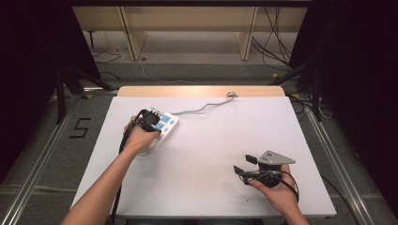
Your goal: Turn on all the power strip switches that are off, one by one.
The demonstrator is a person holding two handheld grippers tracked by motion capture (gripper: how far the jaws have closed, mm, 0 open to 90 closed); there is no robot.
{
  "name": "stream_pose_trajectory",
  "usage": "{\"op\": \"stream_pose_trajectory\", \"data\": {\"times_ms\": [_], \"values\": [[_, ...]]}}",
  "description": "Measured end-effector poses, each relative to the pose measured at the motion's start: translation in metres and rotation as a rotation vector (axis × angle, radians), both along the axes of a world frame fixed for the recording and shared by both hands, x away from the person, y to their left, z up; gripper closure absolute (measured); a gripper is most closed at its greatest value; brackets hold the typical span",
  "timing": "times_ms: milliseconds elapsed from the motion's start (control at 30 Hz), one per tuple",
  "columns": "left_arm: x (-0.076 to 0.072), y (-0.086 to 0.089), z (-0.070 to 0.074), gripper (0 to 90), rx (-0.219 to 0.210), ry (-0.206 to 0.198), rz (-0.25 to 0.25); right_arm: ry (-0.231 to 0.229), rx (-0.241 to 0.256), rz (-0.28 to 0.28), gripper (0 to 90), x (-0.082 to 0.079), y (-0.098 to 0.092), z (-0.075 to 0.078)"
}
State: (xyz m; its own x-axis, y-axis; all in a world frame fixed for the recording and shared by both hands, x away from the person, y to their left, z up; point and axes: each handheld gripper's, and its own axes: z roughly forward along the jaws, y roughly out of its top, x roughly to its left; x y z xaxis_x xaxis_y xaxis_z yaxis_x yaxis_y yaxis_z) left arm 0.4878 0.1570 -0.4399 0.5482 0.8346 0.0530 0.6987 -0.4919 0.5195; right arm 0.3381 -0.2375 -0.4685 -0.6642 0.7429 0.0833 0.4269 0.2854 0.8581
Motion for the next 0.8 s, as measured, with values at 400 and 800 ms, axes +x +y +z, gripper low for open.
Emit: {"op": "stream_pose_trajectory", "data": {"times_ms": [400, 800], "values": [[0.011, -0.006, 0.011, 89.8, 0.007, -0.028, -0.013, 0.007, -0.004, 0.007, 35.4, 0.0, 0.001, 0.0], [0.018, -0.013, 0.014, 89.8, 0.017, -0.026, -0.017, 0.007, -0.001, 0.016, 35.4, -0.001, 0.002, 0.0]]}}
